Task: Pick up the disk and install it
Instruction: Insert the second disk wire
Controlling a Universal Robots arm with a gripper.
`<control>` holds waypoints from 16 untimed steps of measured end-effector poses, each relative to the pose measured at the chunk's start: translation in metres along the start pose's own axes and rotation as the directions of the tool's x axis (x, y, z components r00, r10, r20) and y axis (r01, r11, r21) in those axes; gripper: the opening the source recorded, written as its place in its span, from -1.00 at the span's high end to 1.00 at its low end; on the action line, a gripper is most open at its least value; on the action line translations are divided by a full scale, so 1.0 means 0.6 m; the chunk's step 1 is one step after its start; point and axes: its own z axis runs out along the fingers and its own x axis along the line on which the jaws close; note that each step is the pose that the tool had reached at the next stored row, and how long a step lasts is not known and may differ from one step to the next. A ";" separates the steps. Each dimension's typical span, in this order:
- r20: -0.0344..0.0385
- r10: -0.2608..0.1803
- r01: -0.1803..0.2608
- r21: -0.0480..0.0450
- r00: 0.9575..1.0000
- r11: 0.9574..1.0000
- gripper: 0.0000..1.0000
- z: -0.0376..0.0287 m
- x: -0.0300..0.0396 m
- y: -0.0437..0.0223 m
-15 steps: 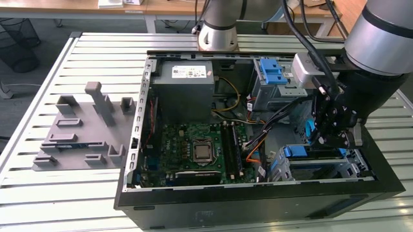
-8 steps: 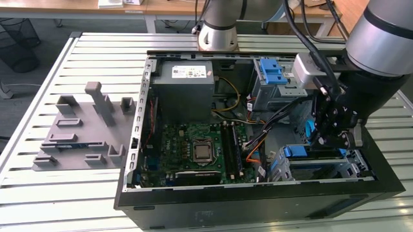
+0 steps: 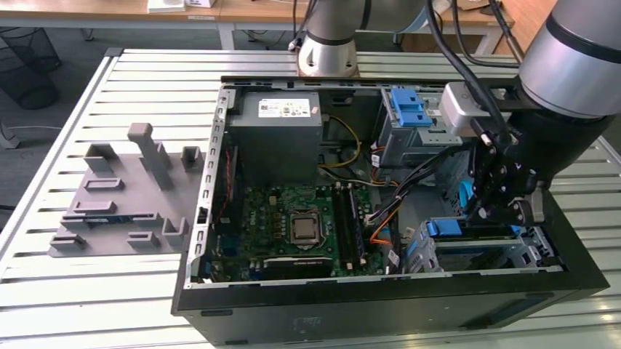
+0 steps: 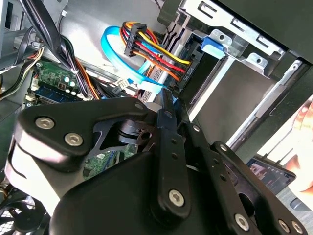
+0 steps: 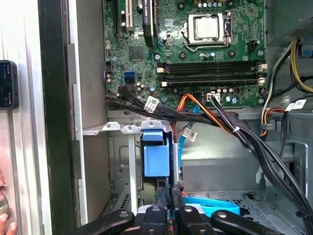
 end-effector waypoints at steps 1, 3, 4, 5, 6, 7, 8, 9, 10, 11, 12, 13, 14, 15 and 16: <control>0.000 0.000 0.000 0.000 1.000 1.000 0.68 0.000 0.000 0.000; 0.000 0.000 0.000 0.000 1.000 1.000 0.68 0.001 0.000 -0.001; 0.000 0.000 0.000 0.000 1.000 1.000 0.68 0.001 0.000 -0.001; 0.001 0.000 0.000 0.000 1.000 1.000 0.68 0.002 0.000 -0.001; 0.001 0.000 0.000 0.000 1.000 1.000 0.68 0.002 0.000 -0.001; 0.001 0.000 0.000 0.000 1.000 1.000 0.68 0.003 0.000 -0.001; 0.001 0.000 0.000 0.000 1.000 1.000 0.68 0.003 0.000 -0.001; 0.002 0.000 0.000 0.000 1.000 1.000 0.68 0.004 0.000 -0.001; 0.002 0.000 0.000 0.000 1.000 1.000 0.68 0.005 0.000 -0.001; 0.002 0.000 0.000 0.000 1.000 1.000 0.68 0.006 0.001 -0.001; 0.002 0.000 0.000 0.000 1.000 1.000 0.68 0.007 0.001 -0.001; 0.002 0.000 0.000 0.000 1.000 1.000 0.68 0.007 0.001 -0.001; 0.002 0.000 0.000 0.000 1.000 1.000 0.68 0.008 0.001 -0.001; 0.002 0.000 0.000 0.000 1.000 1.000 0.68 0.008 0.001 -0.001; 0.003 0.000 0.000 0.000 1.000 1.000 0.68 0.009 0.001 -0.001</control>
